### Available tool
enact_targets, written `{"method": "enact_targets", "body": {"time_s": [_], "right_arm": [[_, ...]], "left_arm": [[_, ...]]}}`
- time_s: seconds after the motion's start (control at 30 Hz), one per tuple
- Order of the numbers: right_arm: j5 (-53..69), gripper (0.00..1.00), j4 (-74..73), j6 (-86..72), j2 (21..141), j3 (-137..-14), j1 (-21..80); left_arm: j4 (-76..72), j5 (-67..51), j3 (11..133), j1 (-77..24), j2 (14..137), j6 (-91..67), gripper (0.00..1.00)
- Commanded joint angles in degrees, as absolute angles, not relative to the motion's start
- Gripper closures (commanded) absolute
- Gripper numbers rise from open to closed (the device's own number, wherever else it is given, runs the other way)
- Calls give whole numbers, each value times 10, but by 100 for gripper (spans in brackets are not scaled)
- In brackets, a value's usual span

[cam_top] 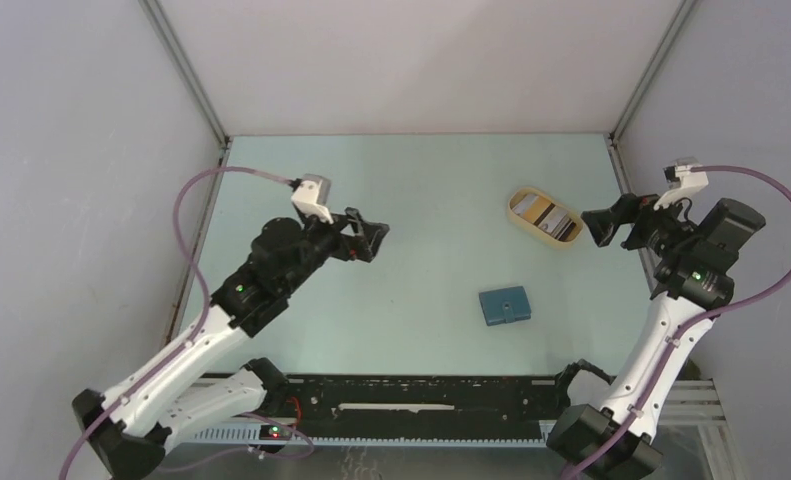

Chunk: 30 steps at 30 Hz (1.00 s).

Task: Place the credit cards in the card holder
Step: Move the card holder to the center of the board.

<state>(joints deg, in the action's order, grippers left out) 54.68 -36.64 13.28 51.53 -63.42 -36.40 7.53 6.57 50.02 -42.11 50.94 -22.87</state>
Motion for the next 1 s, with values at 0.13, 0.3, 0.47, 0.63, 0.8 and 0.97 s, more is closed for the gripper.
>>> {"method": "enact_targets", "body": {"time_s": [0.13, 0.3, 0.47, 0.63, 0.8, 0.97], "right_arm": [[631, 0, -349, 107, 531, -617, -398], [750, 0, -409, 179, 574, -617, -391], [647, 0, -409, 178, 546, -618, -296], [565, 0, -362, 119, 503, -604, -193], [560, 0, -314, 82, 501, -573, -162], [552, 0, -307, 83, 514, -573, -160]], "left_arm": [[157, 65, 499, -397, 382, -251, 0], [213, 23, 549, -396, 384, -260, 0], [243, 4, 596, -395, 397, -325, 0], [283, 14, 663, -395, 409, -418, 0], [326, 76, 692, -396, 424, -471, 0], [376, 104, 736, -396, 453, -495, 0]]}}
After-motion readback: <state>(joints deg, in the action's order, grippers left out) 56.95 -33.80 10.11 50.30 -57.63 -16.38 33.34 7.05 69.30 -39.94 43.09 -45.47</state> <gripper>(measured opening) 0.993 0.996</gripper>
